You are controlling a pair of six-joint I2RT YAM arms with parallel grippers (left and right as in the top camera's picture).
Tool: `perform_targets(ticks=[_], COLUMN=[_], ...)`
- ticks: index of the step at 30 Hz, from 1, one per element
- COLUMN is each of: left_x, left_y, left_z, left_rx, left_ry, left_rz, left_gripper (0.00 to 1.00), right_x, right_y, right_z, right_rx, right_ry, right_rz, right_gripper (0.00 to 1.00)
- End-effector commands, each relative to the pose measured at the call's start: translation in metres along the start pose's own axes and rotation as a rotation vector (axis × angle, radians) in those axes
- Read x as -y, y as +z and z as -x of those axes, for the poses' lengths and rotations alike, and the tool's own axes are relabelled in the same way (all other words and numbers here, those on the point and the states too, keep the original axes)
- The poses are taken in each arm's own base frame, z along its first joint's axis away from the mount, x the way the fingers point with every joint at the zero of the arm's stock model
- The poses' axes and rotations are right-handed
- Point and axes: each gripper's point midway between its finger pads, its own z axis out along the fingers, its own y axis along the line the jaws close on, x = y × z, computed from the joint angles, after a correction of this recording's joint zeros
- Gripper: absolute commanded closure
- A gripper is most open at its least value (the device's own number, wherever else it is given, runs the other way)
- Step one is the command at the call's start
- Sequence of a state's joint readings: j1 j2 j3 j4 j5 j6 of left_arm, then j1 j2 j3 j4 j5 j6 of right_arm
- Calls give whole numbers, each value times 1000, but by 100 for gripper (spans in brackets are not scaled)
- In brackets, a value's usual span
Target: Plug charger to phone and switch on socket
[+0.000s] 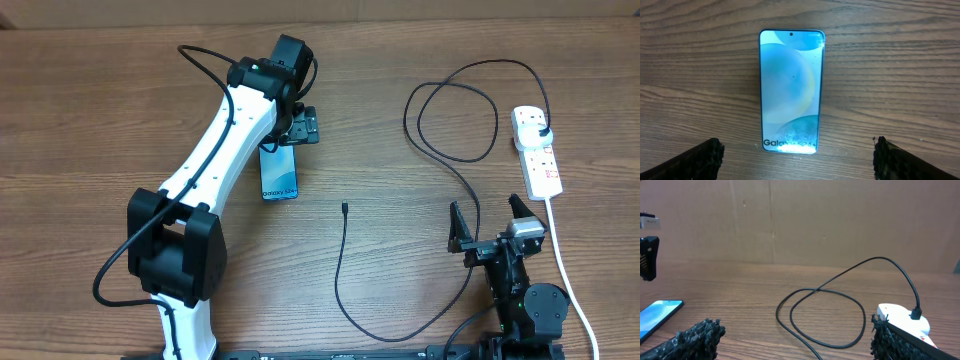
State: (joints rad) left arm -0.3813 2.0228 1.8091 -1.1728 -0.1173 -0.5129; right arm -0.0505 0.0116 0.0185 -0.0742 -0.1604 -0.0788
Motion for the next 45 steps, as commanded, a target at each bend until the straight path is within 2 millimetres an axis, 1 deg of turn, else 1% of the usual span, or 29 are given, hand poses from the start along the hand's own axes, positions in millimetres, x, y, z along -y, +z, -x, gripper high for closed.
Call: perform_targets(ticks=[1,4,8,15,18,23,33,36,40,45], left_x=[-11,-17,-11,-11,-12,-16,-21,-17,-12,-9], left_y=[8,10,11,14,22,45,72,81,88,88], left_z=[5,7,6,4,1,-13,-31,-35,-35,-30], left_rx=[-4,-14,-48,-51,-56,-86,-111,-111,-96,-75], left_ry=[-1,-21,29,35,34,36,39,37,47,61], left_rz=[29,18,-65,-64,-61,-48,-38,-61,-92,-106], left_gripper=[1,1,0,0,0,0,0,0,0,0], right_x=[-2,-2,-2,-2,-2,-2,-2,-2,-2,-2], right_y=[0,0,0,0,0,0,0,0,0,0], right_z=[-2,-2,-2,-2,-2,-2,-2,-2,-2,-2], right_rx=[3,3,3,3,3,3,3,3,3,3], right_ry=[2,2,2,2,2,2,2,2,2,2], right_rz=[11,11,11,11,11,11,11,11,11,11], right_gripper=[0,0,0,0,0,0,0,0,0,0])
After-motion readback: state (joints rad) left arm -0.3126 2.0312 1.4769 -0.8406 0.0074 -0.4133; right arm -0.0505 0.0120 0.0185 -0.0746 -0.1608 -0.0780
